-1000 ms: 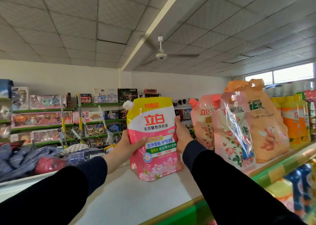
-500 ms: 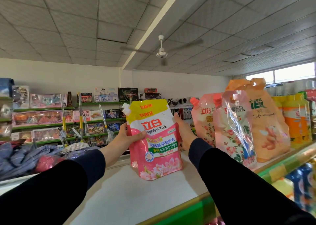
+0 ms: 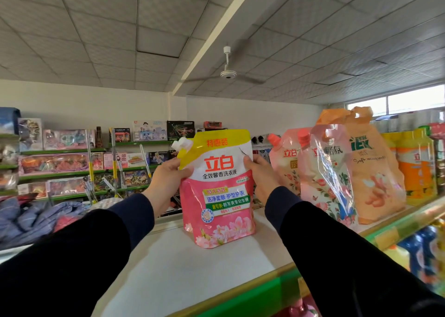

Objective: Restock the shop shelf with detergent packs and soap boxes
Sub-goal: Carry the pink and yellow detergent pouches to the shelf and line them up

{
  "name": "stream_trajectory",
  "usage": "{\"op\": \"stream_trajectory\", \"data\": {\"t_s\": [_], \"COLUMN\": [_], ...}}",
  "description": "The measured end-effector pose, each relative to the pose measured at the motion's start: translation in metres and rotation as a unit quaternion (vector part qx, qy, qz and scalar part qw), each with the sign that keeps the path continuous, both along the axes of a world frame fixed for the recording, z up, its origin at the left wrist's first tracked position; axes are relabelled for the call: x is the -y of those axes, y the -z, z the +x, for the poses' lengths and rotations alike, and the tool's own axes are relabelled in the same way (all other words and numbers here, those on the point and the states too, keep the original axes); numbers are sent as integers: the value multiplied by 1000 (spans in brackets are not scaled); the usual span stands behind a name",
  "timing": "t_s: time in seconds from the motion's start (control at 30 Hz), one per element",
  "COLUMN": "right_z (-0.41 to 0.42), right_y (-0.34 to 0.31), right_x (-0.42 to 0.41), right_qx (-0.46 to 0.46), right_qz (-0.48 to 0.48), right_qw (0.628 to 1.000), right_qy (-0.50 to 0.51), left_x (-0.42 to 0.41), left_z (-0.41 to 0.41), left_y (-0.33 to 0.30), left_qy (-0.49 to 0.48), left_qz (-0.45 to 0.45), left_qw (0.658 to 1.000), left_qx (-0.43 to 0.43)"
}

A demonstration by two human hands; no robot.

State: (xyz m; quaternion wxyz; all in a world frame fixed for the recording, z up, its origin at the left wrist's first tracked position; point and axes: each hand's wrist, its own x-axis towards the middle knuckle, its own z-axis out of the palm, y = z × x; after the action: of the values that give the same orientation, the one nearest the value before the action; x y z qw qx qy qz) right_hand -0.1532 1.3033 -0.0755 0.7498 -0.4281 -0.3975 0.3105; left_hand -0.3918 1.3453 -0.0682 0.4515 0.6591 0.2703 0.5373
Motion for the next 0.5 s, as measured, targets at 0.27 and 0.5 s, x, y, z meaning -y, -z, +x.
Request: {"op": "stream_trajectory", "data": {"t_s": [0.27, 0.5], "right_z": [-10, -11], "right_y": [0, -4], "right_x": [-5, -4], "right_qx": [-37, -34], "right_qz": [16, 2], "right_qw": [999, 999], "right_qy": [29, 37], "left_x": [8, 4], "left_z": [2, -5], "left_y": [3, 12], "left_qy": [-61, 43], "left_qz": [148, 62], "left_qw": [987, 995], "left_qx": [5, -70]}}
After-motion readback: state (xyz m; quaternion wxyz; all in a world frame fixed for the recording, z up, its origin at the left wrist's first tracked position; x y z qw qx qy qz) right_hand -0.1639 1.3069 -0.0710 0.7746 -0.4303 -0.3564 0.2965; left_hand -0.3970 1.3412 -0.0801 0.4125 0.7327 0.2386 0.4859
